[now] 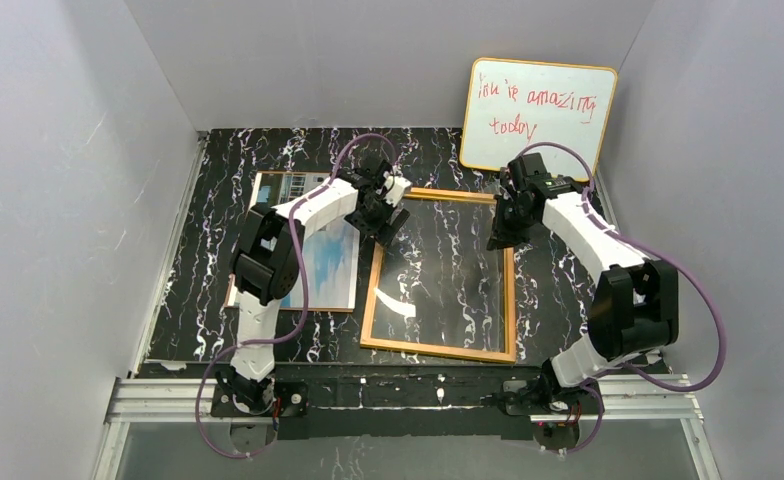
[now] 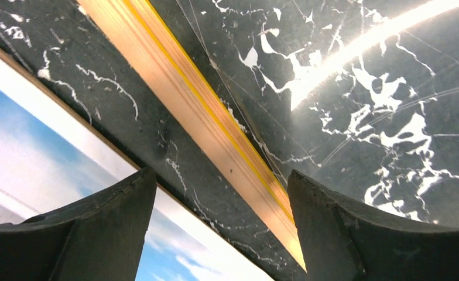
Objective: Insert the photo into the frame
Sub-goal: Place the photo frame item in the photo frame.
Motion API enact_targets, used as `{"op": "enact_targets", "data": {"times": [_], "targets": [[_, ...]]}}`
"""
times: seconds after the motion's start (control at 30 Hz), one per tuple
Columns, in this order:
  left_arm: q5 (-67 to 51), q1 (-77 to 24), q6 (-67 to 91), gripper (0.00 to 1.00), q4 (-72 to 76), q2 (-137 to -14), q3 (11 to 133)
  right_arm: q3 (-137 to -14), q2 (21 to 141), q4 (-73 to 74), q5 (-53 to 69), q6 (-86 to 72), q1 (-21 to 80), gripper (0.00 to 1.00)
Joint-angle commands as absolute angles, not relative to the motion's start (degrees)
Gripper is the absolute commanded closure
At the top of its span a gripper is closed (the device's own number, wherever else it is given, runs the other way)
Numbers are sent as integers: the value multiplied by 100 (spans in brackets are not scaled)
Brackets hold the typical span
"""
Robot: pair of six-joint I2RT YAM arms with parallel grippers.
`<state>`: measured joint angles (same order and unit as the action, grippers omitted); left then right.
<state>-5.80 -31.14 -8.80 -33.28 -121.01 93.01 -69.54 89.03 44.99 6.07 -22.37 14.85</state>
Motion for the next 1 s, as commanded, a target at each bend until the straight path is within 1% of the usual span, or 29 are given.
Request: {"op": "enact_targets", "data": {"times": [0.0, 0.1, 0.27, 0.4, 0.63, 0.77, 0.97], "targets": [[-749, -2956, -916, 18, -3747, -11398, 9637, -7034, 8563, 4397, 802, -2327, 1489, 99], [-770, -2624, -922, 18, -3834, -11348, 9759, -7061, 8401, 4250, 1092, -2342, 1463, 99], [-554, -2046, -855, 24, -3774, -11436, 9686, -7040, 7945, 3754, 1941, -2475, 1429, 99], [-231, -1886, -870, 28, -3582, -11413, 9364, -7161, 7669, 3533, 2499, -2551, 1411, 99], [-163, -1605, -795, 34, -3548, -11349, 9219, -7323, 7427, 3213, 3644, -2774, 1359, 99], [-314, -1423, -793, 35, -3585, -11298, 9191, -7375, 7488, 3264, 3632, -2827, 1317, 99], [-716, -1430, -926, 35, -3594, -11126, 8866, -7221, 7675, 3423, 3416, -2786, 1197, 99]]}}
